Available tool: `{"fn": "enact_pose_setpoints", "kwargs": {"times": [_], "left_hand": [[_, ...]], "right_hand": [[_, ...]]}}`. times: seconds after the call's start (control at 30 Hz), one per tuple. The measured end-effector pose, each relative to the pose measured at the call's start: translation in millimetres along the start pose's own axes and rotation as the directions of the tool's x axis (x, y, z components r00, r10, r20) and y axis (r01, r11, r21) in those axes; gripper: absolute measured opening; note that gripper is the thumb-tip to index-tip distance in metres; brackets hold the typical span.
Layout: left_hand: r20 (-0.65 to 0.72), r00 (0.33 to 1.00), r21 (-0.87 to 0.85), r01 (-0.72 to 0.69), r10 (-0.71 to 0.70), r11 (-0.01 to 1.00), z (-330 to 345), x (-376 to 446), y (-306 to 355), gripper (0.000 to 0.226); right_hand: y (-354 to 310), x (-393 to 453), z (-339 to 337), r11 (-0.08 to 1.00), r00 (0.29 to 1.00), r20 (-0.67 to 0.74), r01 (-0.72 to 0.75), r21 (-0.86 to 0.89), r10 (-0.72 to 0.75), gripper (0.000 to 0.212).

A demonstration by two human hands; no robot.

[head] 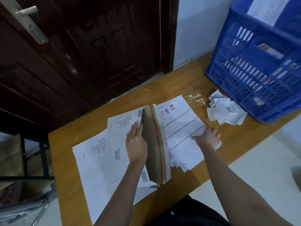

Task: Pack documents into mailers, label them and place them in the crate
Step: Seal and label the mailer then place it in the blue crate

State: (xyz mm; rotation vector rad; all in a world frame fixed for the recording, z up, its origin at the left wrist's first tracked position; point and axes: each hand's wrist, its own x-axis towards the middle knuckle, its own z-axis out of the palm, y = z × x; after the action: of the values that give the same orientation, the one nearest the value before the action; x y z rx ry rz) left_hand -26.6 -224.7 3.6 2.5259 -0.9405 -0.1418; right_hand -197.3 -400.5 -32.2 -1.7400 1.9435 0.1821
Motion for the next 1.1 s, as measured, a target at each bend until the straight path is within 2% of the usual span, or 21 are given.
{"fn": "enact_pose_setpoints", "kwargs": {"times": [0.07,0.2,0.3,0.4,0.57,0.73,0.87,1.03,1.1], "left_hand": [[0.006,1.000,0.000,0.001,-0.001,1.000,0,-1,0,0.047],[0.010,1.000,0.011,0.003,-0.003,1.000,-2,-1,0,0.048],[-0.002,1.000,0.015,-0.001,0.001,1.000,-1,-1,0,0.048],[-0.005,1.000,0.017,-0.007,0.007,1.000,-1,-1,-1,0.049],[0.001,1.000,0.010,-0.003,0.003,1.000,-1,0,-2,0.049],[0.038,0.999,0.040,0.012,-0.013,0.999,-5,3,-3,0.051],[0.073,0.997,0.107,-0.004,-0.004,0.994,-11,2,-4,0.053],[0.096,0.995,0.147,-0.002,-0.012,0.989,-14,-1,-11,0.057],[0.108,0.994,0.168,0.001,-0.020,0.986,-14,-1,-15,0.057]], "right_hand": [[2,-2,5,0.998,0.998,-0.067,0.005,-0.060,-0.009,0.084],[0,-4,13,1.000,0.990,-0.140,0.028,-0.011,-0.029,0.070],[0,-2,10,0.999,0.991,-0.132,0.020,0.030,-0.016,0.079],[2,0,7,1.000,0.995,-0.103,0.001,-0.029,-0.004,0.089],[1,-3,9,0.994,0.971,-0.238,0.008,-0.109,-0.033,0.076],[0,-5,4,0.997,0.962,-0.271,-0.010,-0.078,-0.012,0.060],[0,-7,0,0.999,0.949,-0.313,0.039,0.030,-0.028,0.050],[-10,-11,-21,0.920,0.973,-0.226,0.124,0.371,-0.040,0.033],[-16,-15,-31,0.882,0.965,-0.258,0.164,0.441,-0.050,0.025]]}}
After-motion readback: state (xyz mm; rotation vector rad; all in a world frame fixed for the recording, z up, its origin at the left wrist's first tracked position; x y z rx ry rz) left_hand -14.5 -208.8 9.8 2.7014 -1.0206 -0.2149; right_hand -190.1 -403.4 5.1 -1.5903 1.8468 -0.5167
